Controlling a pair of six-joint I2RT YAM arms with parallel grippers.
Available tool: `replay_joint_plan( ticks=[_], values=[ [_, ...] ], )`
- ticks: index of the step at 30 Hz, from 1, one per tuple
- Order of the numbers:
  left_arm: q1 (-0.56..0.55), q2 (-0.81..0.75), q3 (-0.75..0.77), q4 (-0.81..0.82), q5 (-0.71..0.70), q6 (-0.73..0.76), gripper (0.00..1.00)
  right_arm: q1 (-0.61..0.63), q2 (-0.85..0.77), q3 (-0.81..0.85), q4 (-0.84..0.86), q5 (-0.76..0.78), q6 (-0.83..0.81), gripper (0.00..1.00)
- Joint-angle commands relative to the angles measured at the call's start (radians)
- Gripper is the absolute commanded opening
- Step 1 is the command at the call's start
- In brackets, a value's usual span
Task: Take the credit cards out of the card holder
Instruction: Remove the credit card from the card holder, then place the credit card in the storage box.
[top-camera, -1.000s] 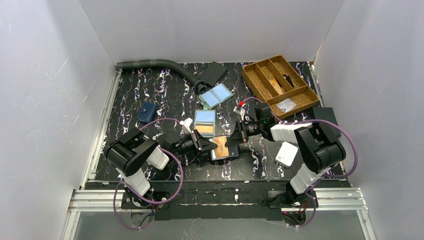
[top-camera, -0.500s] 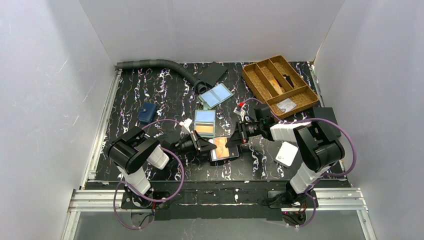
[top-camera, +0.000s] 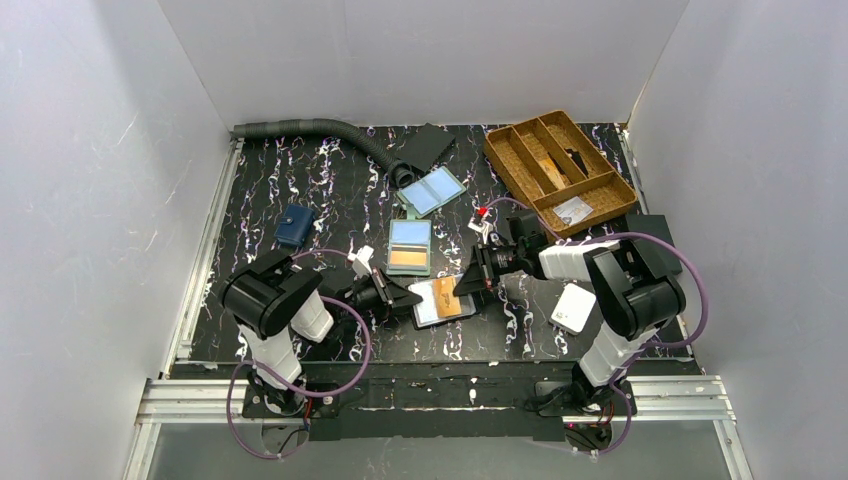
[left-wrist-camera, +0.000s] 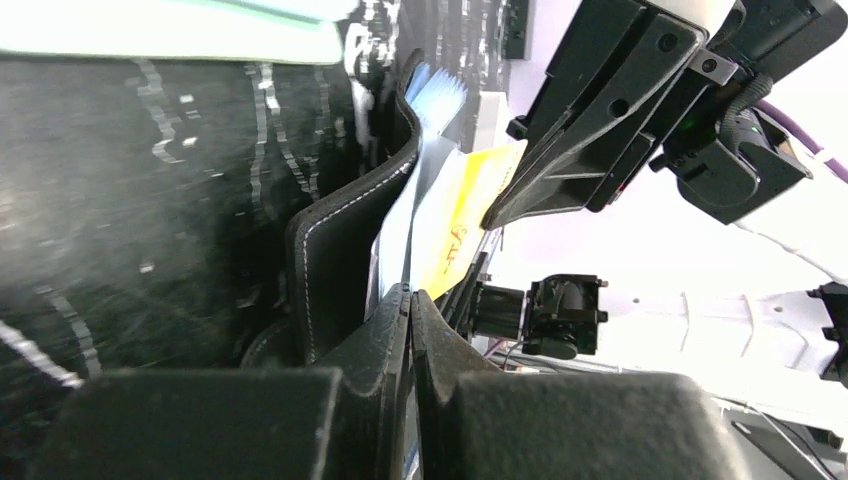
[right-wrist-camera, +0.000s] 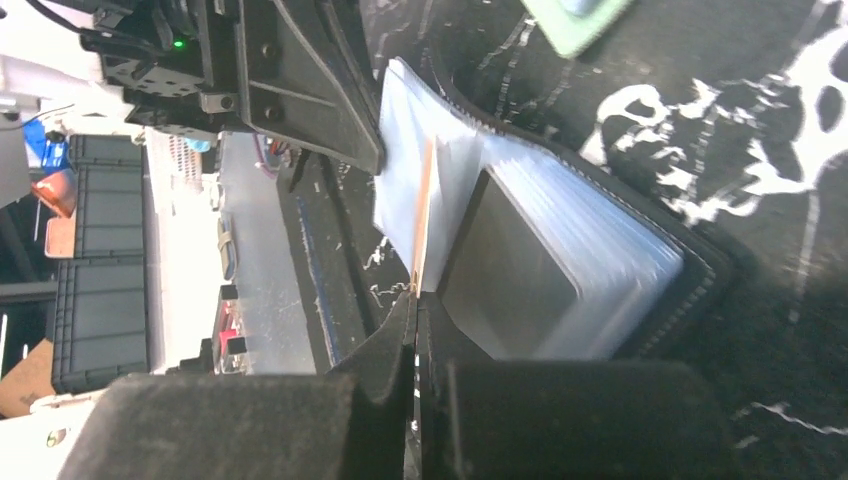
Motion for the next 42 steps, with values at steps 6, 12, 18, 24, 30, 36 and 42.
replay_joint_plan(
  ticks=[6, 12, 18, 24, 30, 36, 42],
  values=[
    [0.031, 0.048, -0.029, 0.01, -0.002, 0.022, 0.0, -0.011, 0.035, 0.028, -0.072, 0.073, -0.081, 0.01],
    [0.04, 0.063, -0.032, 0.008, -0.003, 0.009, 0.0, -0.017, 0.013, 0.052, -0.136, 0.096, -0.151, 0.01],
    [0.04, 0.018, -0.039, -0.03, -0.021, 0.0, 0.09, -0.062, -0.057, 0.071, -0.191, 0.085, -0.241, 0.01],
    [0.042, -0.136, -0.037, -0.204, -0.045, 0.047, 0.26, -0.097, -0.125, 0.107, -0.312, 0.034, -0.41, 0.01],
    [0.044, -0.379, -0.012, -0.521, -0.091, 0.162, 0.3, -0.157, -0.21, 0.17, -0.472, 0.007, -0.602, 0.01],
    [0.057, -0.583, 0.034, -0.848, -0.152, 0.304, 0.34, -0.248, -0.262, 0.243, -0.563, 0.023, -0.672, 0.01],
    [0.08, -0.798, 0.078, -1.096, -0.215, 0.414, 0.43, -0.373, -0.178, 0.462, -0.773, 0.027, -0.77, 0.01]
  ],
)
